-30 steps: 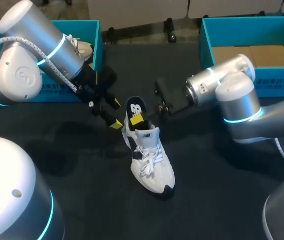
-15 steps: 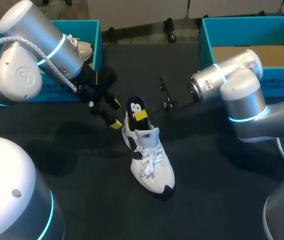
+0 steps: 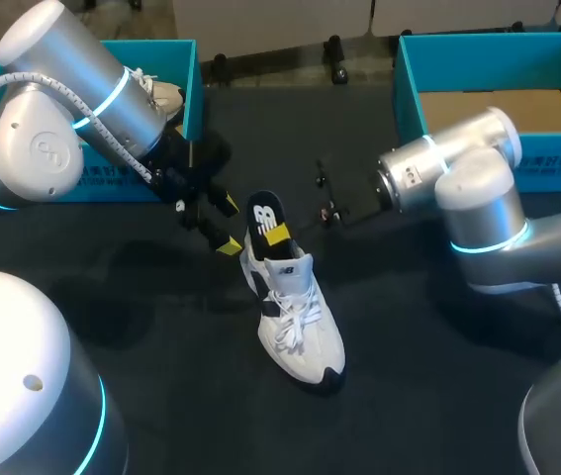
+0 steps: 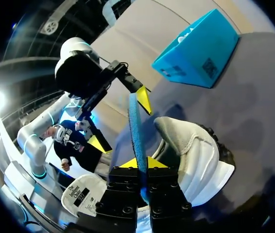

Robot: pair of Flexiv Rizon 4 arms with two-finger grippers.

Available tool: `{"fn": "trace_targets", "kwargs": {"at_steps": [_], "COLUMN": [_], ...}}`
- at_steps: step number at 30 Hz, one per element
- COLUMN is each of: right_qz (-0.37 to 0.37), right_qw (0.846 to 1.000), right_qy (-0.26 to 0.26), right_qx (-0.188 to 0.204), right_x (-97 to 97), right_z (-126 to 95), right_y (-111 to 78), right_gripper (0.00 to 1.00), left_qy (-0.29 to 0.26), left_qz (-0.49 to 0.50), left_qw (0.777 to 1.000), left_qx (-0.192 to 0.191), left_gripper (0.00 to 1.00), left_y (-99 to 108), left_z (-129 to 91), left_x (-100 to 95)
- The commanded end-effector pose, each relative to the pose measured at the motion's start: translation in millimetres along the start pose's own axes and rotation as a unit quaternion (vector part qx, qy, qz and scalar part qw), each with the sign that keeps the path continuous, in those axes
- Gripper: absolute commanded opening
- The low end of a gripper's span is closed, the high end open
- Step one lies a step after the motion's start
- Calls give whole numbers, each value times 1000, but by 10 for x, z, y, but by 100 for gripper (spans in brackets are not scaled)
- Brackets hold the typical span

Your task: Take the shoe out of the shoebox, open the shoe tongue, remove and reinsert the insole, then place the shoe into the shoebox

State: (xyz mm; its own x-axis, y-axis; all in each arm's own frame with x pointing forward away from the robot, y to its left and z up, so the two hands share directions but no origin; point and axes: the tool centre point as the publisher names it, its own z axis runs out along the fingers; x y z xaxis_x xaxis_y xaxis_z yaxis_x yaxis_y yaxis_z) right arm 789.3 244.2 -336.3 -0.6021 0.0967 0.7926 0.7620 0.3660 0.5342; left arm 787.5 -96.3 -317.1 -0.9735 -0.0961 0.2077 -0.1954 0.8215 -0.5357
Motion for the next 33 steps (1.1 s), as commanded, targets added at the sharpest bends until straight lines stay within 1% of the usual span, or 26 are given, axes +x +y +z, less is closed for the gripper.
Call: {"fn": "trace_targets", "kwargs": {"at_steps": [1,5,11,17,23,25,26,27,29,31,33], "right_qz": [7,22,48,62,66,62,58,53,48,41,38], "right_qw": [1000,999,998,998,997,998,998,998,999,999,999], "right_qy": [10,18,23,23,19,14,10,7,1,-4,-5], "right_qx": [20,28,30,21,16,16,17,17,18,20,23], "right_x": [-73,-64,28,80,77,80,84,87,86,75,67], "right_z": [52,67,106,153,156,134,120,105,72,41,27], "right_y": [55,-30,-199,-335,-359,-325,-300,-278,-230,-184,-141], "right_gripper": [0,0,0,0,0,0,11,14,16,22,24], "left_qy": [0,0,0,0,0,0,0,0,0,0,0], "left_qz": [0,0,0,0,0,0,0,0,0,0,0], "left_qw": [1000,1000,1000,1000,1000,1000,1000,1000,1000,1000,1000], "left_qx": [-1,-1,-1,-1,-1,-1,-1,-1,-1,-1,-1], "left_gripper": [100,100,100,100,100,100,100,100,100,100,100], "left_y": [1,1,1,1,1,1,1,1,1,1,1], "left_z": [0,0,0,0,0,0,0,0,0,0,0], "left_x": [0,0,0,0,0,0,0,0,0,0,0]}}
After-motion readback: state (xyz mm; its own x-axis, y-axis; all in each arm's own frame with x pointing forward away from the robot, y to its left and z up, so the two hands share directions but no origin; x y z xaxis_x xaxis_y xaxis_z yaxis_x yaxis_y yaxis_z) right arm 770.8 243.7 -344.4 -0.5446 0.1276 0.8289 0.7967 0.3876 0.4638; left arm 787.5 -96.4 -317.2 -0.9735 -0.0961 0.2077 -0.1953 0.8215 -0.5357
